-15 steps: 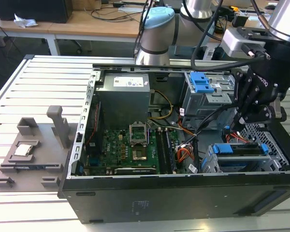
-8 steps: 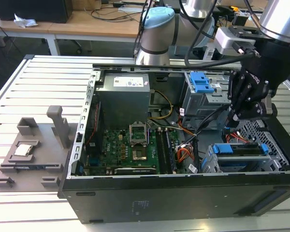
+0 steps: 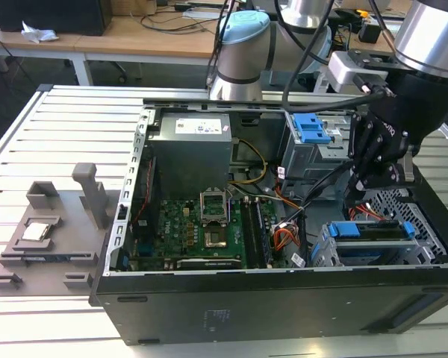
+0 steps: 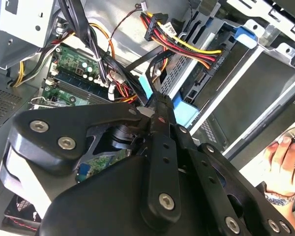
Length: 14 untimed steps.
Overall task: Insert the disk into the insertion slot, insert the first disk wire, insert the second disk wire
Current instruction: 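Insert the second disk wire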
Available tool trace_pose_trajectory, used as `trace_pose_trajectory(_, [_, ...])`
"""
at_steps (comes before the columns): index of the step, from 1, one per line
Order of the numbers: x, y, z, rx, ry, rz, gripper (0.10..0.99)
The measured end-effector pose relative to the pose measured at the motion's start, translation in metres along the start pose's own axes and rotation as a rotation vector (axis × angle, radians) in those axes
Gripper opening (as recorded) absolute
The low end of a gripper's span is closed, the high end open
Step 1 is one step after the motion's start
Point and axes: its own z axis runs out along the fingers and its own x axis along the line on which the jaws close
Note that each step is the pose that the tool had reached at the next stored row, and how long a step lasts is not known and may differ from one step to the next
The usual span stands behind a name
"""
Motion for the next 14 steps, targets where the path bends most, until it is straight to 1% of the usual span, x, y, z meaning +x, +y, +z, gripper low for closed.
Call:
trace_pose_trajectory(2, [-0.0002, -0.0001, 0.0024, 0.0, 0.0002, 0.0, 0.106])
trace_pose_trajectory(6, [-0.0002, -0.0003, 0.0032, 0.0, 0.0014, 0.0, 0.106])
trace_pose_trajectory(8, [-0.0001, -0.0002, 0.0016, 0.001, 0.0015, 0.0, 0.106])
trace_pose_trajectory(10, [0.0001, 0.0011, -0.0021, 0.002, 0.0015, 0.0, 0.106])
trace_pose_trajectory(11, [0.0003, 0.0049, -0.0048, 0.005, 0.0012, 0.0, 0.106])
trace_pose_trajectory(13, [0.0003, 0.0097, -0.0046, 0.006, 0.0012, 0.0, 0.106])
trace_pose_trajectory(14, [0.0, 0.0108, -0.0043, 0.006, 0.0012, 0.001, 0.106])
